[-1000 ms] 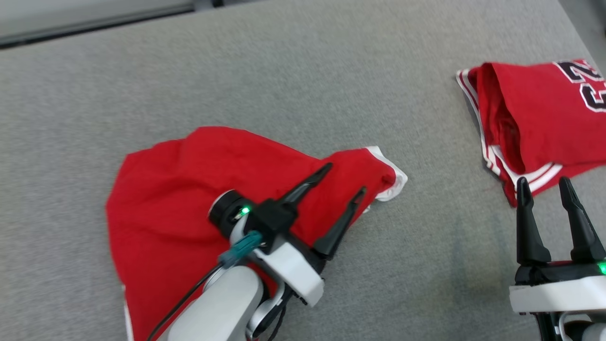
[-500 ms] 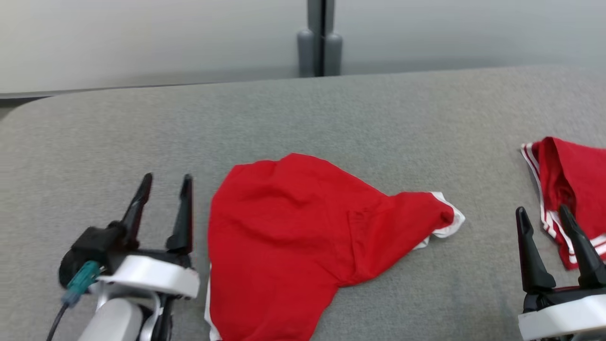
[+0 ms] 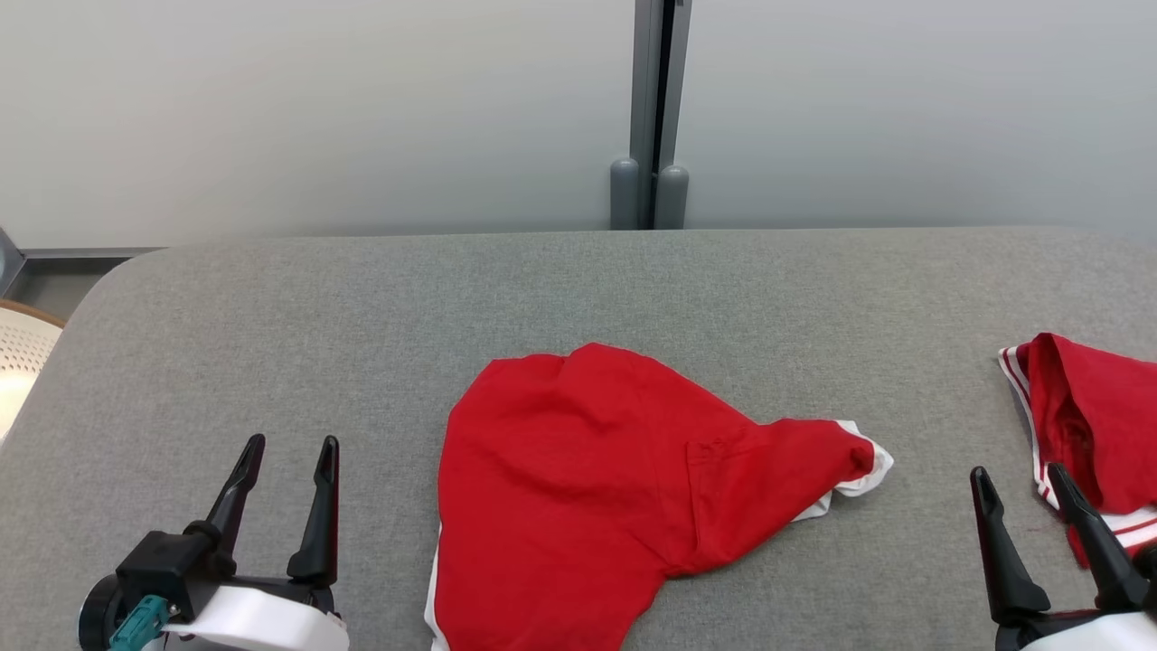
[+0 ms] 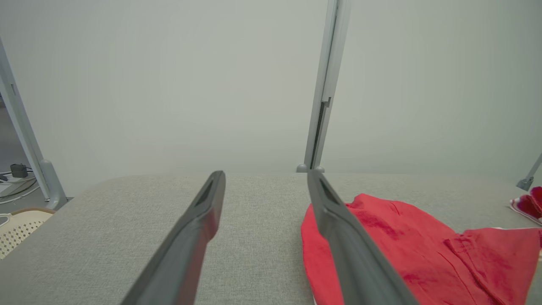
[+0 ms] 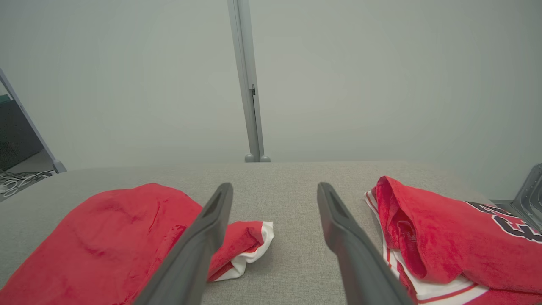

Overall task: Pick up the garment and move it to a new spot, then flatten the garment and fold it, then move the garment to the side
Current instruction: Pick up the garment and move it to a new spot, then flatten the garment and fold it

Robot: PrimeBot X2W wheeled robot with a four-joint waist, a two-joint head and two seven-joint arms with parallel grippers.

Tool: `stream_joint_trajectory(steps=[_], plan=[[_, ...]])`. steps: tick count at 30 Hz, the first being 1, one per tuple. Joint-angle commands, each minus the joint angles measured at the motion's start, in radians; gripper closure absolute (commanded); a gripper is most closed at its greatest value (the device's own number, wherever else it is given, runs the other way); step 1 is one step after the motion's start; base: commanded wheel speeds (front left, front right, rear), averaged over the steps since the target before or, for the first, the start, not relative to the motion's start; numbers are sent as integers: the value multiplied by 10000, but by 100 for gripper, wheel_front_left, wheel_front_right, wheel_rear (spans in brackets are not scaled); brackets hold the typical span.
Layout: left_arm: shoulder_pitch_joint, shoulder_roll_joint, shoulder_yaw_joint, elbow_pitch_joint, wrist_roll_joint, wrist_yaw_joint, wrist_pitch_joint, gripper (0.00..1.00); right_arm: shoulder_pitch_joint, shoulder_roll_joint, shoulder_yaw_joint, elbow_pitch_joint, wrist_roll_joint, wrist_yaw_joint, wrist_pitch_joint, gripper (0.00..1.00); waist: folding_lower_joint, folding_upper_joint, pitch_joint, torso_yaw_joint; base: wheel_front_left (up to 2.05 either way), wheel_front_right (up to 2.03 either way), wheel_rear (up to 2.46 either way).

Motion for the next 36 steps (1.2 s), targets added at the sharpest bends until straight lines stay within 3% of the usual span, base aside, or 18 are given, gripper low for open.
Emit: stream_joint_trajectory(steps=[1, 29, 33, 36], plan=[[129, 121, 1, -88, 97, 121, 35, 0, 150, -29, 22, -30, -48, -2, 49, 0, 0, 0, -130, -40, 0, 0, 0], [362, 365, -234, -795, 399, 632, 329, 0, 247, -91, -89, -133, 7, -4, 105, 0, 0, 0, -124, 222, 0, 0, 0], [110, 263, -320, -863, 419, 620, 309, 0, 182, -291, 250, -85, 39, -2, 262, 0, 0, 0, 10, 549, 0, 0, 0], [-146, 117, -403, -956, 480, 616, 262, 0, 29, -675, 1185, 6, 58, -2, 509, 0, 0, 0, 335, 961, 0, 0, 0]])
